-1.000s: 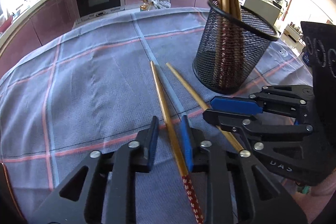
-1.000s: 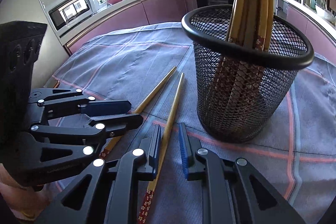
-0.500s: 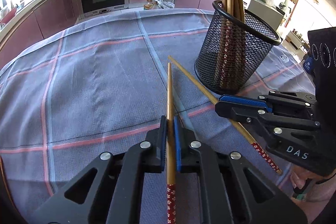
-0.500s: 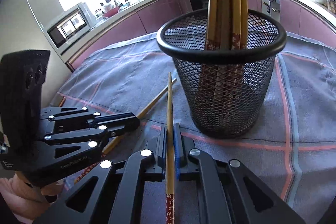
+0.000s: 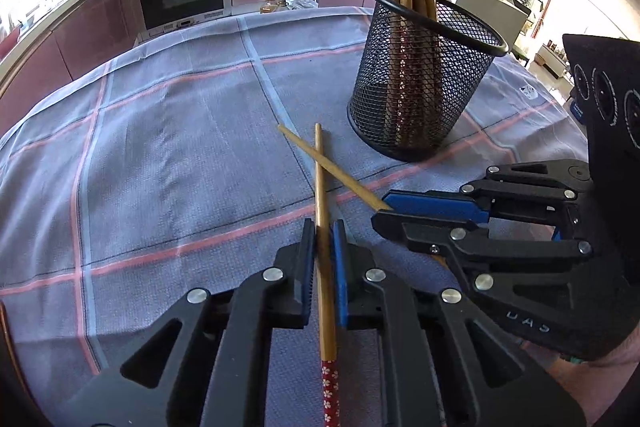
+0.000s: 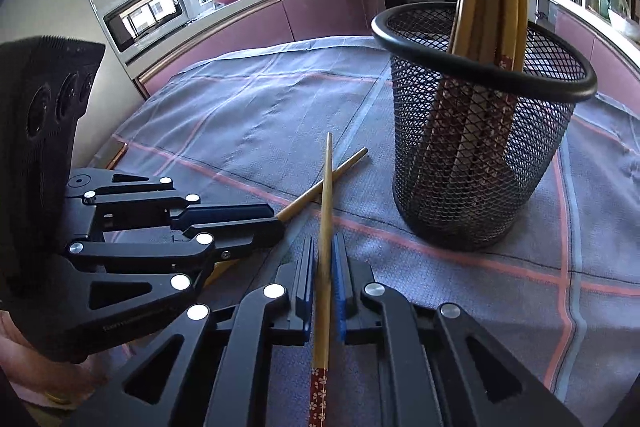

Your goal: Organize utensils

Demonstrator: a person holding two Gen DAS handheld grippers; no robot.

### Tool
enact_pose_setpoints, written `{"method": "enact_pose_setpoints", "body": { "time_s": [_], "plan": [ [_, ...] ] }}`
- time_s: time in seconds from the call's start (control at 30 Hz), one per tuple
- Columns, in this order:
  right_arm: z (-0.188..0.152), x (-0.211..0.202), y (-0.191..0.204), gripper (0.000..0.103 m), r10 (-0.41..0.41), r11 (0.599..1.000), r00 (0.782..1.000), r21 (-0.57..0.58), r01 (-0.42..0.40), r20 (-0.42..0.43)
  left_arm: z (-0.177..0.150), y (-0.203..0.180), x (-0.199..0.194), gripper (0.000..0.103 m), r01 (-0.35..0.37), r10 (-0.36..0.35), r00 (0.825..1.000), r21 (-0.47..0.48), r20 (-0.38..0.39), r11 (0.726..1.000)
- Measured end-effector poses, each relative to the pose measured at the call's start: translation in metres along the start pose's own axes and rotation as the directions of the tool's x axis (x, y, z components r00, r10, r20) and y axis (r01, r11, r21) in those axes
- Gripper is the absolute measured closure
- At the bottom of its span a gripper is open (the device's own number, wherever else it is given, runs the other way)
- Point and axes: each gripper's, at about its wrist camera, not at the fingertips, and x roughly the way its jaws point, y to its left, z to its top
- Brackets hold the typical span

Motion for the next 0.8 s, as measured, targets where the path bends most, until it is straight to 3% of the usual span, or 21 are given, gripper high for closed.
{"method": "enact_pose_setpoints", "body": {
  "time_s": [0.43, 0.8],
  "plan": [
    [0.003, -0.024, -0.006, 0.097, 0.056, 0.998, 0.995, 0.035, -0.059, 0.087, 0.005, 0.002, -0.017, 0.095, 0.011, -0.010, 0.999, -0.021, 0.046, 1.000],
    [0.007, -0.066, -0.008, 0.097, 0.087, 0.995, 0.976, 0.033, -0.095, 0.199, 0.015, 0.005, -0.061, 0.095, 0.090, -0.085, 0.986, -0.027, 0.145, 0.996]
  ]
}}
